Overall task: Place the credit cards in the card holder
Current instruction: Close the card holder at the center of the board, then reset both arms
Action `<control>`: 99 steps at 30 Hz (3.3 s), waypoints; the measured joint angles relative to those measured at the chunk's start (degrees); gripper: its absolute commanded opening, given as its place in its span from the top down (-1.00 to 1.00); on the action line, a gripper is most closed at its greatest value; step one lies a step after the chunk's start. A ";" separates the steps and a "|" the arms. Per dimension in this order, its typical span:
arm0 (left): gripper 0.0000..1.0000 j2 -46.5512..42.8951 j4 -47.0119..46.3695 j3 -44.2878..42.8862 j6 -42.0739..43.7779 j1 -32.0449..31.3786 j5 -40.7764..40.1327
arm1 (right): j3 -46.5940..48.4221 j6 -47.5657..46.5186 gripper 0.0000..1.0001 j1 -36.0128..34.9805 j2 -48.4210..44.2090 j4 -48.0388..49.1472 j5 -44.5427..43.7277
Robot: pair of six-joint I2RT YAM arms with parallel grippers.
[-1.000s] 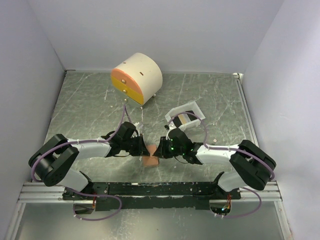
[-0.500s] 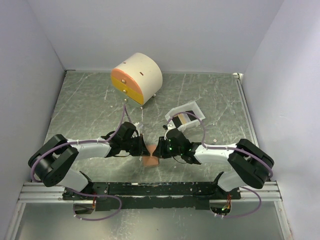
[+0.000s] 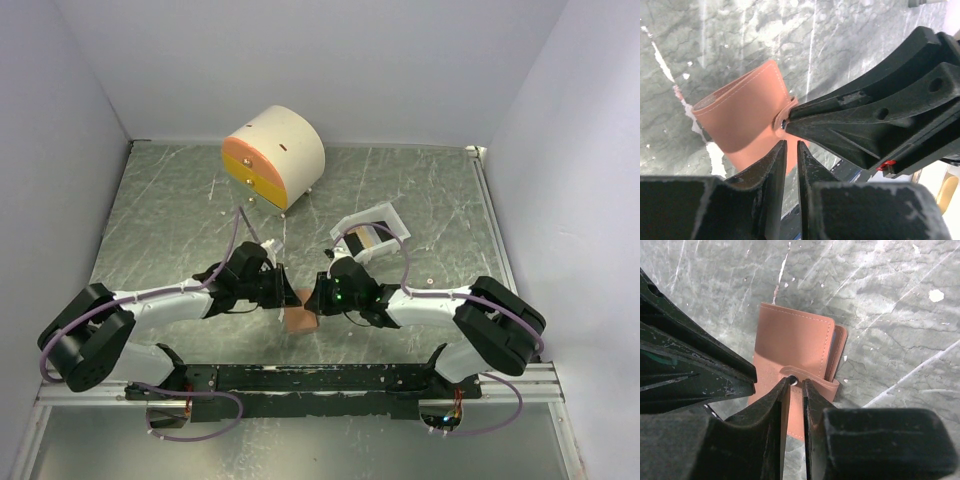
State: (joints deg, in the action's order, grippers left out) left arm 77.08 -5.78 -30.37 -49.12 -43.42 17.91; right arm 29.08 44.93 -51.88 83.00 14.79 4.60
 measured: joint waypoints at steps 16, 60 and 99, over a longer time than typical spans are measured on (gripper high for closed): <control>0.72 2.43 2.19 1.03 0.04 -0.09 -2.78 | 2.82 -1.88 0.69 -1.36 1.07 -3.23 -2.75; 0.76 2.86 1.33 1.64 -0.92 -0.20 -3.58 | 12.07 -5.40 0.92 -8.61 5.49 -15.69 -12.90; -1.00 -42.29 36.76 -17.84 10.19 -0.28 -21.31 | 17.53 2.47 -1.00 -9.27 -35.54 -42.86 -38.10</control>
State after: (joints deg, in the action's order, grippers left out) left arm 34.79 30.98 -48.21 -38.94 -43.70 -3.40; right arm 46.61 47.40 -61.14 47.46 -28.08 -33.50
